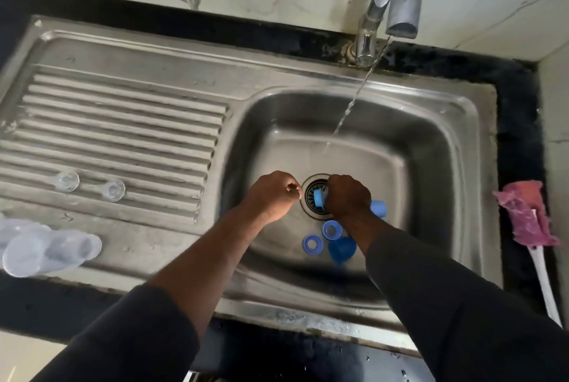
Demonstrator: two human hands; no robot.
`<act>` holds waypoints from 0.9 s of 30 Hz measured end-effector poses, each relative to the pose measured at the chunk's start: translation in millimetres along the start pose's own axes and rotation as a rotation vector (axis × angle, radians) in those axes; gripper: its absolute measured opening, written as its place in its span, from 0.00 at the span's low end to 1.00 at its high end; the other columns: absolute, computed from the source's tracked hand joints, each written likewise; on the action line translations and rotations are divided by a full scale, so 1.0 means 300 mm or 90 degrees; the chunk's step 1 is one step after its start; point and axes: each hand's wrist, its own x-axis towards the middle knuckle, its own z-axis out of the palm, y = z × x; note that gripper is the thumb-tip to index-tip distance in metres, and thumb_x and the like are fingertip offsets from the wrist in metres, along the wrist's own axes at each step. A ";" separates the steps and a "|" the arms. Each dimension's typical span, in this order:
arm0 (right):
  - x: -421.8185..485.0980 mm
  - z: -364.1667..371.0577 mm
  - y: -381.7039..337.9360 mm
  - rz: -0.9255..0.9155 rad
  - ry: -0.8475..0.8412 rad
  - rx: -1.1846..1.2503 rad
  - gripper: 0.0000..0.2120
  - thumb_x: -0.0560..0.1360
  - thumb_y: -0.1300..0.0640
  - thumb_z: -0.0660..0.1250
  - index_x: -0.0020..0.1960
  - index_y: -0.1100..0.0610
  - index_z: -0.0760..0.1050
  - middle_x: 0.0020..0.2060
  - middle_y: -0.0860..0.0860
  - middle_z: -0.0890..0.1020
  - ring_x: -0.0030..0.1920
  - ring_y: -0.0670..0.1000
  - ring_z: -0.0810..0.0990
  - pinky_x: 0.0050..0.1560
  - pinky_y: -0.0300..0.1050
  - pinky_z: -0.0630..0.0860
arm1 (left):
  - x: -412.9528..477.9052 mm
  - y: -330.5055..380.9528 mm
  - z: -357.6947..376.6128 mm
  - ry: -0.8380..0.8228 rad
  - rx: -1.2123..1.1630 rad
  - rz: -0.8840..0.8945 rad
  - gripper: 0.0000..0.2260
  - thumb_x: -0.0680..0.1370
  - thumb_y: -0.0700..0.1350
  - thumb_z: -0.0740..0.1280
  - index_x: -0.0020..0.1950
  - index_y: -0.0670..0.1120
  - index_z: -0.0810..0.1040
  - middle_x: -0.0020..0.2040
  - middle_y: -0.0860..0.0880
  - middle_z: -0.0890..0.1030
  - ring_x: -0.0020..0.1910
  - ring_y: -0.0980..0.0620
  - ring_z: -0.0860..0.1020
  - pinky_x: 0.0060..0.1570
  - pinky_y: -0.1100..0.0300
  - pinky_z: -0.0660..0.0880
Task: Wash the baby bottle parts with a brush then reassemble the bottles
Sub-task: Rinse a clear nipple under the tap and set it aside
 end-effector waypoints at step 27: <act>-0.094 -0.424 0.000 0.084 0.189 0.842 0.09 0.68 0.63 0.77 0.42 0.57 0.78 0.42 0.61 0.85 0.46 0.61 0.86 0.52 0.63 0.83 | 0.148 0.315 -0.087 0.173 -0.336 0.130 0.06 0.78 0.48 0.71 0.45 0.46 0.83 0.39 0.46 0.86 0.38 0.47 0.85 0.43 0.47 0.84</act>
